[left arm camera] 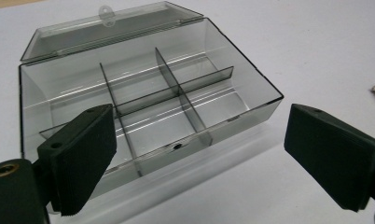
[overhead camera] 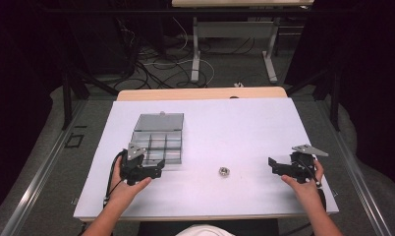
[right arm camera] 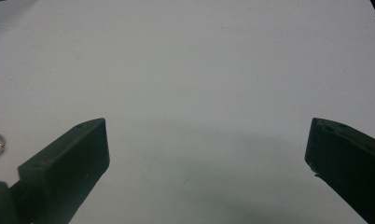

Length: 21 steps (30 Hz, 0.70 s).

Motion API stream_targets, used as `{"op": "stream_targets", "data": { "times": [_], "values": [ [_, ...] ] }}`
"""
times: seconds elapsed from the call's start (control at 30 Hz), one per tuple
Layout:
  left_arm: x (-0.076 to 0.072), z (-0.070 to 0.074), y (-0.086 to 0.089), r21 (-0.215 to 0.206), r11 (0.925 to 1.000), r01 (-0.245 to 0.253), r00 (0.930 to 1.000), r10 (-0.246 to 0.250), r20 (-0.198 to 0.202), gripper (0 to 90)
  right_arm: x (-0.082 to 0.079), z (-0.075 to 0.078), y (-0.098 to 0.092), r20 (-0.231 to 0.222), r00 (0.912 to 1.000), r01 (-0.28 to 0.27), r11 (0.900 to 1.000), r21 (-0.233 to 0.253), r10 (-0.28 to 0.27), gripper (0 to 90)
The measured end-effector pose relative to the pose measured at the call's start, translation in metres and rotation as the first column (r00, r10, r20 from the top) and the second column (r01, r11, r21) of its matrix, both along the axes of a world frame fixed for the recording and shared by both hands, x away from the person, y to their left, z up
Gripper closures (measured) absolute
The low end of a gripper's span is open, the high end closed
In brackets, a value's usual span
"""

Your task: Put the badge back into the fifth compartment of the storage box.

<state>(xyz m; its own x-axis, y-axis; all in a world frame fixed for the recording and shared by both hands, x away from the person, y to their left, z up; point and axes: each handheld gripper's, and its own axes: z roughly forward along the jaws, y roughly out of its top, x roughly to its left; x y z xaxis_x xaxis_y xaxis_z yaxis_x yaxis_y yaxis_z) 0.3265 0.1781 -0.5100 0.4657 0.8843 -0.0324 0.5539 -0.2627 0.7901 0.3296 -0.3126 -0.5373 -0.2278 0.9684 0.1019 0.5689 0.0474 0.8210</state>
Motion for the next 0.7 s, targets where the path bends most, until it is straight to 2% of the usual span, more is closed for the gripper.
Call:
{"op": "stream_targets", "data": {
  "times": [0.1,0.17,0.4,0.7],
  "values": [
    [0.001,0.001,-0.006,0.008,0.9998,0.015,0.9999,-0.015,0.0,10.2,0.0,0.0,0.001,0.003,0.9999,-0.012,1.0,-0.003,0.012,0.0],
    [0.002,0.002,-0.01,0.007,0.9998,0.02,0.9998,-0.02,0.0,10.4,0.0,-0.001,0.002,0.01,1.0,0.0,1.0,-0.002,0.0,0.0],
    [0.005,0.01,-0.027,-0.02,0.999,0.04,0.9992,-0.041,-0.002,12.7,0.001,-0.001,0.004,0.0,0.9998,-0.022,1.0,-0.009,0.022,0.0],
    [0.01,0.02,-0.05,-0.026,0.9969,0.074,0.9972,-0.074,0.002,15.1,0.001,-0.002,0.005,-0.004,0.9996,-0.028,1.0,-0.007,0.028,0.0]
  ]
}}
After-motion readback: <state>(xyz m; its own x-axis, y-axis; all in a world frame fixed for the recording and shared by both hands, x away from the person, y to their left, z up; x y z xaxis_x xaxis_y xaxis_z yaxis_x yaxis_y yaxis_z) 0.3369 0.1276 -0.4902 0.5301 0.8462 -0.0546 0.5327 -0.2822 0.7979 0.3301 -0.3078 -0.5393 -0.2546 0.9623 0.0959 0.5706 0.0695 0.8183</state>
